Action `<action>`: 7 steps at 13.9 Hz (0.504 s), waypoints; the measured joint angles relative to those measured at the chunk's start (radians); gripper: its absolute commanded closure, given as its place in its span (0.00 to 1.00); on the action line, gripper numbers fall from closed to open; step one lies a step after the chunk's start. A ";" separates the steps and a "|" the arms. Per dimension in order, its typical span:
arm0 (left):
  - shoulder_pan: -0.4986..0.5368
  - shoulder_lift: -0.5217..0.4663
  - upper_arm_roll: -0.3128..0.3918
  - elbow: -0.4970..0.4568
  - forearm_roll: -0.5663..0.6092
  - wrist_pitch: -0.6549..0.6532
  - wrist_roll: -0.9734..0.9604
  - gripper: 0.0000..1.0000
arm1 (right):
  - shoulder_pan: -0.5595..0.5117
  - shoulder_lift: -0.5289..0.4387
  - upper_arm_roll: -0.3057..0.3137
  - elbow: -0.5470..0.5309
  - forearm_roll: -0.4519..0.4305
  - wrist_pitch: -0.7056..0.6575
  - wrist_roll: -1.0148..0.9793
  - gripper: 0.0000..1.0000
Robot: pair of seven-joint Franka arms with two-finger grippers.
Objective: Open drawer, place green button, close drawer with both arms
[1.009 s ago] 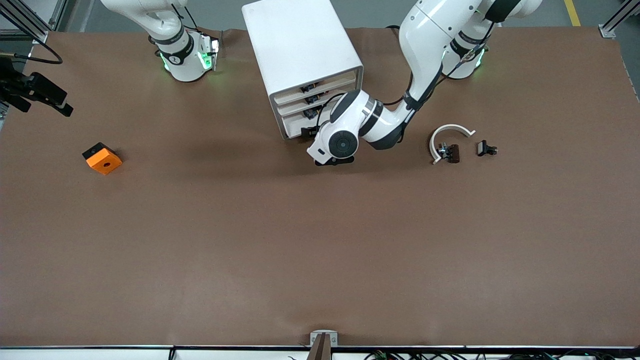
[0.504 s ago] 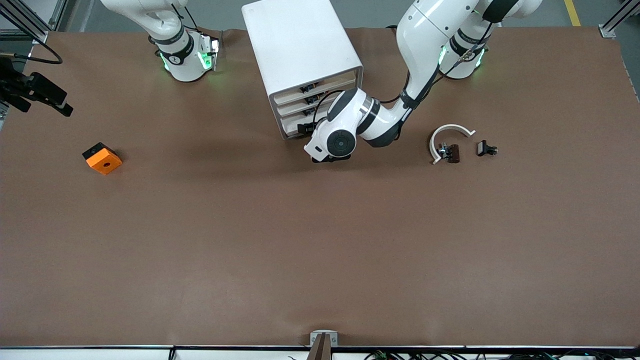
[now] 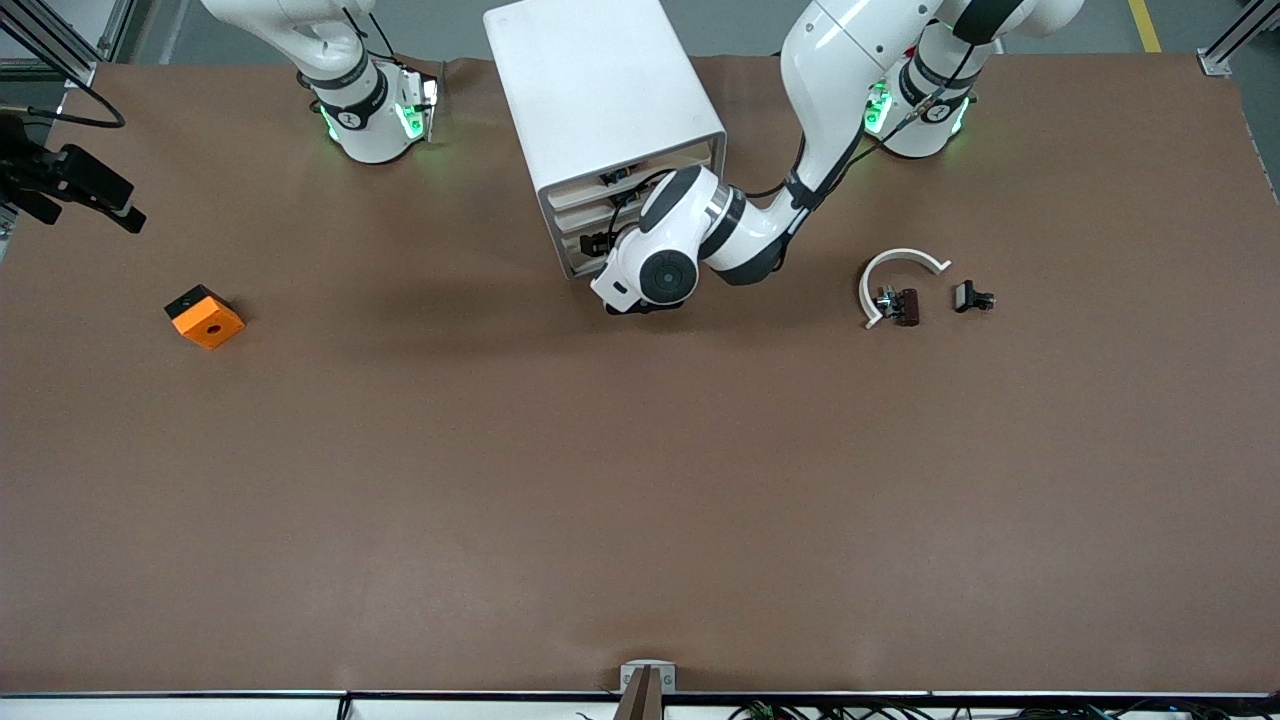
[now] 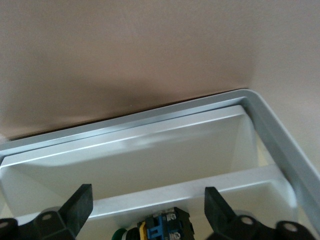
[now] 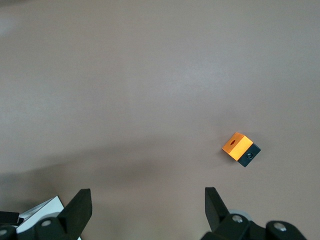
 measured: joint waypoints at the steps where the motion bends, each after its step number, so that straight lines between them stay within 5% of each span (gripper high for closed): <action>1: 0.005 0.000 0.005 0.010 0.000 -0.002 -0.001 0.00 | 0.000 0.000 0.000 0.000 0.000 0.000 0.000 0.00; 7: 0.219 -0.072 0.034 0.178 0.190 -0.163 0.000 0.00 | 0.000 0.000 0.000 0.000 0.000 0.000 0.000 0.00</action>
